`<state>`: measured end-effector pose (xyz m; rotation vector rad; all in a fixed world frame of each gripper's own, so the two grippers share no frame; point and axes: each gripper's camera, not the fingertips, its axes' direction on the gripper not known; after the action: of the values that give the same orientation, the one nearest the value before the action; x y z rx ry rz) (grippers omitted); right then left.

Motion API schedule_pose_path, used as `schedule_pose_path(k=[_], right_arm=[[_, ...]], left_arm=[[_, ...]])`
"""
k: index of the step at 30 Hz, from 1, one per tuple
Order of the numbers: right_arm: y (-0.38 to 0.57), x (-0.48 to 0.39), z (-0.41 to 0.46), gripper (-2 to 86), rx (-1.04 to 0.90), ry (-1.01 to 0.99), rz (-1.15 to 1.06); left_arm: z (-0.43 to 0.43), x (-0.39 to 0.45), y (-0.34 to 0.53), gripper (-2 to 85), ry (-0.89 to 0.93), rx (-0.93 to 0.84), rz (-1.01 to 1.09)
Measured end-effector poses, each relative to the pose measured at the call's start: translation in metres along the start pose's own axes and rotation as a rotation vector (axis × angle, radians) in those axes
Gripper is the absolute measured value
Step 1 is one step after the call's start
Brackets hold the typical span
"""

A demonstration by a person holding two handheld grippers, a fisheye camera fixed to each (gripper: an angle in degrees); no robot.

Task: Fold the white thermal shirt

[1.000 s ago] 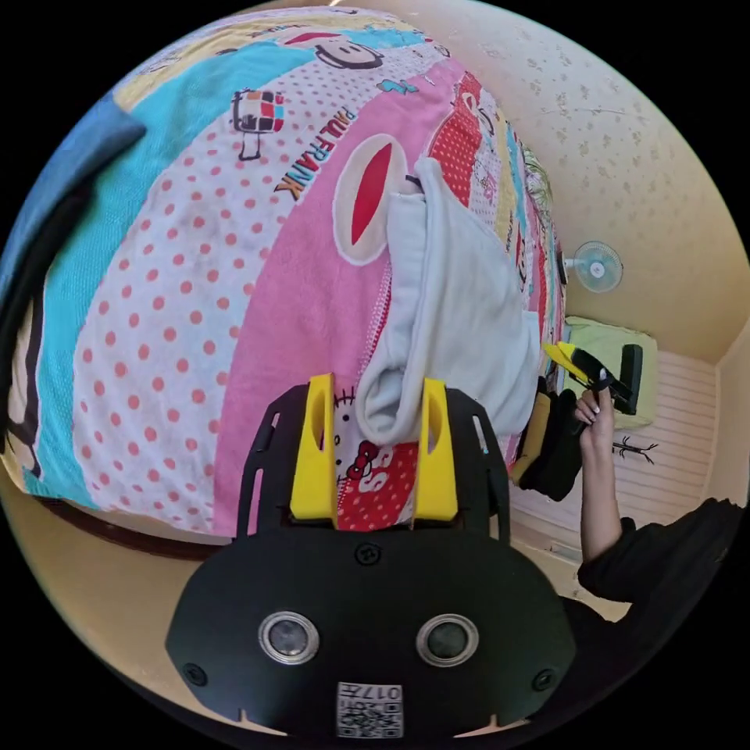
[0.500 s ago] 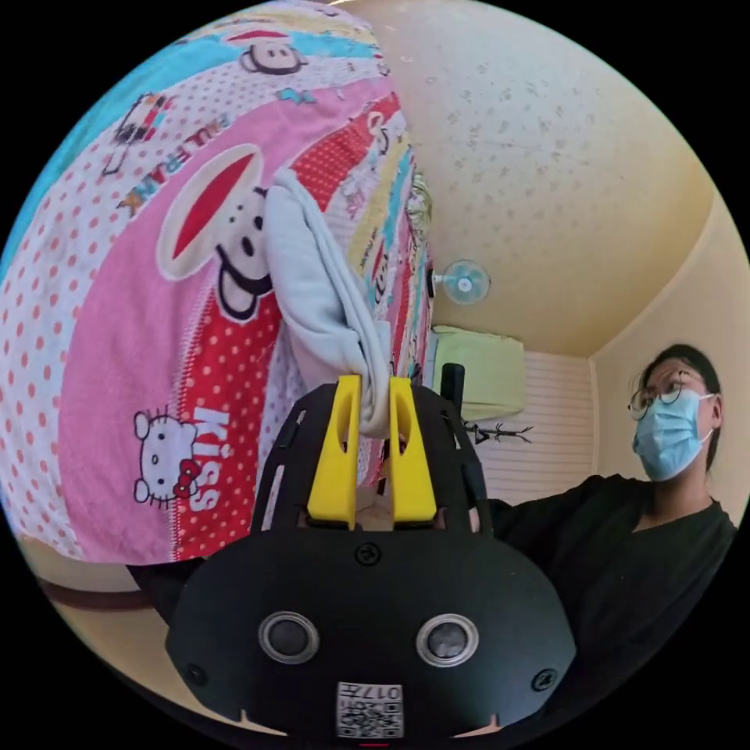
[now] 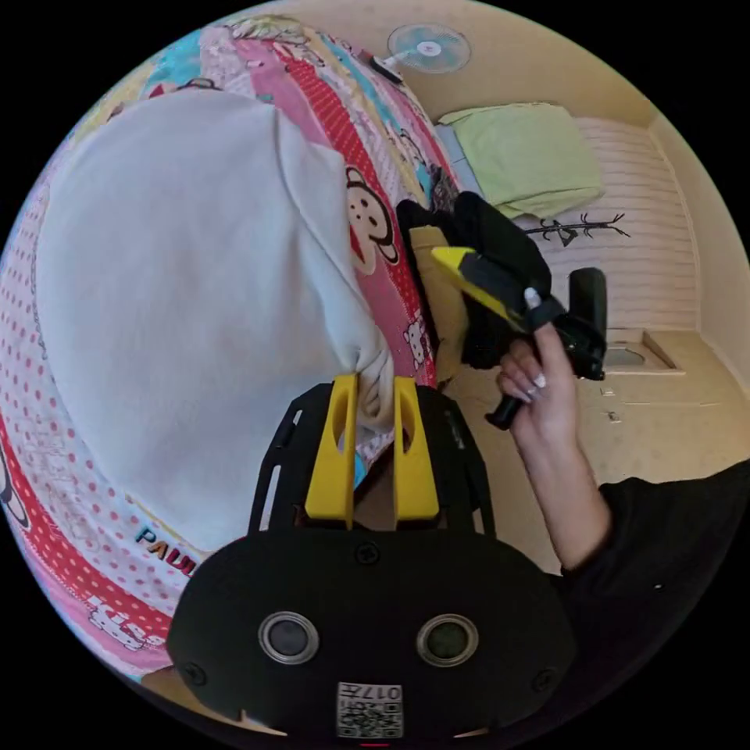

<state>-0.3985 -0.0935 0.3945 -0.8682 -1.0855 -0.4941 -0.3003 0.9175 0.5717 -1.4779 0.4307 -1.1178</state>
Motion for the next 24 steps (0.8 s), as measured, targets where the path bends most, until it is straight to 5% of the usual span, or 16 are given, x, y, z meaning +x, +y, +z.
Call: schedule_pose_path(k=[4, 8, 15, 24], right_arm=[[-0.030, -0.046, 0.053, 0.6, -0.339, -0.096, -0.352], [-0.033, -0.025, 0.118, 0.6, -0.668, 0.237, -0.396], [-0.044, 0.017, 0.069, 2.0, -0.635, 0.133, -0.238], [0.024, 0.161, -0.068, 21.4, -0.262, -0.292, 0.341]], left_arm=[[0.010, -0.016, 0.006, 6.2, 0.077, 0.025, -0.029], [-0.015, -0.005, 0.024, 4.8, 0.085, 0.051, 0.036], [-0.101, -0.080, 0.069, 12.9, -0.134, 0.340, -0.189], [-0.105, -0.145, 0.062, 13.1, -0.076, 0.286, -0.258]])
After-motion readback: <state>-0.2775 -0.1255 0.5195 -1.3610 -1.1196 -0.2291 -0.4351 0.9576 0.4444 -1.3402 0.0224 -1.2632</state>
